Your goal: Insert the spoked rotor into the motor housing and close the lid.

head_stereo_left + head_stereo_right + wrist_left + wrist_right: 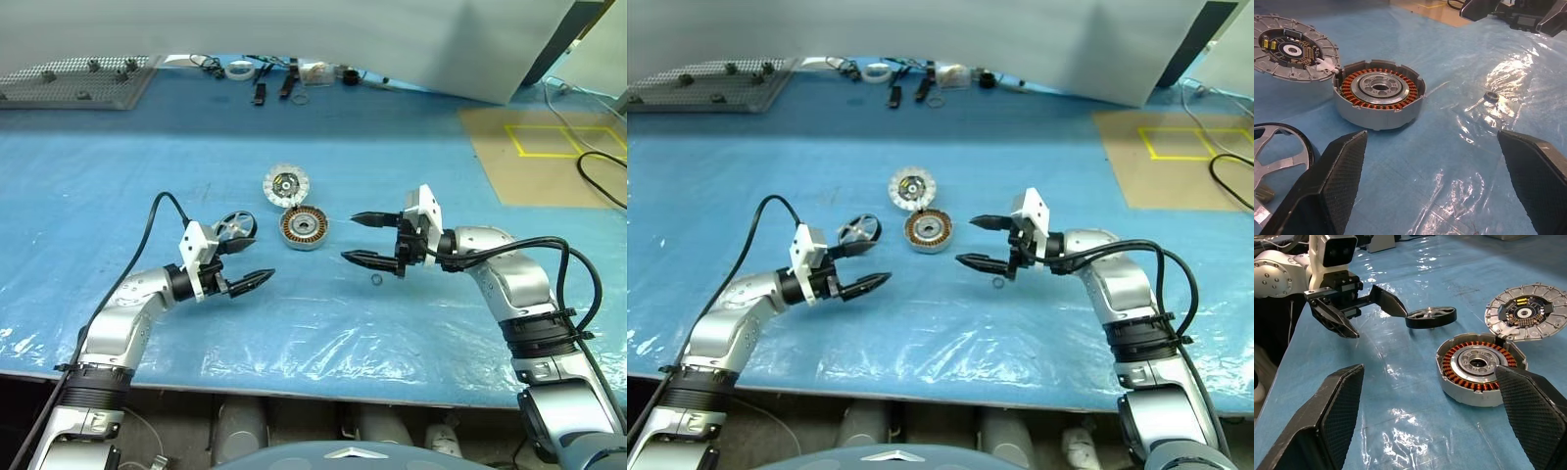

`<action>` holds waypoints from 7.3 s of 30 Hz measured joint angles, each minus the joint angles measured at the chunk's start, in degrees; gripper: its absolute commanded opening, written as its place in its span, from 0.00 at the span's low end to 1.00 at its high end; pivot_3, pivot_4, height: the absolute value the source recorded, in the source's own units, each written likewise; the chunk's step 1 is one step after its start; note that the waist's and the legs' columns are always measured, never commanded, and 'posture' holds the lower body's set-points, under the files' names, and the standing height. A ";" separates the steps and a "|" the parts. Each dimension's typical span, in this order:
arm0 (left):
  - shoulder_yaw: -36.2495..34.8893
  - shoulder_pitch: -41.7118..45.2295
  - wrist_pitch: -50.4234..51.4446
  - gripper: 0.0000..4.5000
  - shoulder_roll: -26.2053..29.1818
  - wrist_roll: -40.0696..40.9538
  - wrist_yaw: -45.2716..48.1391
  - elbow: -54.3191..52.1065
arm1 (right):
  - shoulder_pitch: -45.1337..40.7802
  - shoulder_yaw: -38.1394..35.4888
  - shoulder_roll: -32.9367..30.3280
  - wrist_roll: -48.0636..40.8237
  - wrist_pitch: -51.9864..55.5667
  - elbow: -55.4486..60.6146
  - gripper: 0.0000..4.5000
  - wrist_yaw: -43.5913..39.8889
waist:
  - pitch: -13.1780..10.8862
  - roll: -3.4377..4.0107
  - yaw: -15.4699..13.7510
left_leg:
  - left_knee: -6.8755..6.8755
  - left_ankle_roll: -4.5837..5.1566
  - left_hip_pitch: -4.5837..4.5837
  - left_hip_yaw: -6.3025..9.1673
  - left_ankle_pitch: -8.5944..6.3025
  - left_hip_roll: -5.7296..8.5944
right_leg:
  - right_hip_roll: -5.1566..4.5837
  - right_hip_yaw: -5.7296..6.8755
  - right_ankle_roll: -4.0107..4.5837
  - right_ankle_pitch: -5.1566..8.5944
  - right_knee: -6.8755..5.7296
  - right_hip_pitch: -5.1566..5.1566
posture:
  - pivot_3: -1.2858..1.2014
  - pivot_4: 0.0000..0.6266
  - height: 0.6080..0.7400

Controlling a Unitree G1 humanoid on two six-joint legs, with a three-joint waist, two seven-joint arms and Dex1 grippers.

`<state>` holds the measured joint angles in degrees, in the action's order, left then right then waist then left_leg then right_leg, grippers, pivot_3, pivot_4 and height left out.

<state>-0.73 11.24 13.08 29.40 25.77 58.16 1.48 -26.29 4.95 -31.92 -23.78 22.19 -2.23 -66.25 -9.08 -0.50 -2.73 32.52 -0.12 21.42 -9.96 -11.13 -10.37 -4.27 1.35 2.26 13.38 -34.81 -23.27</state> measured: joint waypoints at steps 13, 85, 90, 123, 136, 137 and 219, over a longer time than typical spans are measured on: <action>-1.63 0.27 2.16 1.00 0.01 1.76 -1.53 -1.24 | -14.21 2.21 3.95 0.28 2.44 -7.46 1.00 -3.12 | 0.00 0.00 0.24 | 0.09 0.00 -0.02 -0.03 0.00 -0.10 | 0.03 0.04 0.08 -0.02 -0.11 -0.02 | 0.52 0.24 1.00; -1.33 -9.52 -1.89 1.00 -1.59 -1.16 -6.90 -7.48 | -51.40 24.90 25.95 47.68 -26.41 -71.06 1.00 -9.44 | -0.19 0.31 0.53 | 0.79 0.00 0.63 -0.06 0.00 -0.46 | 0.06 0.13 0.55 0.15 -1.10 -0.86 | 0.52 0.24 1.00; -1.32 -11.84 -4.58 1.00 -1.87 -1.45 -5.77 -6.27 | -51.49 24.88 26.35 48.44 -26.16 -71.25 0.80 -8.16 | -0.19 0.31 0.55 | 0.79 -0.01 0.58 -0.07 0.00 -0.47 | 0.06 0.10 0.56 0.14 -1.15 -0.85 | 0.52 0.24 1.00; -7.80 -29.55 -4.41 1.00 -0.21 2.07 -8.47 -18.54 | -34.91 33.00 15.78 41.03 0.10 -25.17 0.44 -22.43 | -0.17 0.27 0.27 | 0.69 -0.04 0.32 -0.13 -0.02 -0.50 | 0.10 0.07 0.57 0.15 -0.96 -0.59 | 0.52 0.24 1.00; -6.41 -29.92 -5.90 1.00 -0.27 1.83 -6.09 -16.45 | -31.62 42.84 5.99 36.43 21.90 -2.05 0.44 -22.68 | -0.16 0.26 0.13 | 0.51 -0.29 -0.36 -0.14 -0.13 -0.47 | 0.10 -0.02 0.54 0.16 -0.85 0.07 | 0.52 0.24 1.00; -6.26 -29.97 -5.90 1.00 -0.35 1.83 -6.07 -16.46 | -31.60 43.17 5.92 36.32 22.74 -1.32 0.44 -22.67 | -0.16 0.26 0.16 | 0.51 -0.29 -0.36 -0.14 -0.13 -0.48 | 0.10 -0.02 0.54 0.16 -0.85 0.07 | 0.52 0.24 1.00; -4.00 -17.60 6.42 1.00 3.39 6.41 -6.07 -22.63 | 13.51 -6.42 4.39 6.49 17.62 20.02 0.85 16.84 | 0.04 -0.13 0.29 | -0.31 -1.76 -1.31 -0.11 -0.20 -1.01 | 1.37 -0.68 0.97 0.50 -0.65 0.08 | 0.52 0.24 1.00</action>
<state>-4.74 -6.36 19.50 32.79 32.18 52.09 -21.15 -12.78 -1.46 -27.53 -17.29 39.82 17.79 -49.41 -9.05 -0.64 -2.44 32.21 -1.87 20.11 -10.06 -11.33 -11.38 -2.90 0.67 3.23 13.87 -35.47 -23.19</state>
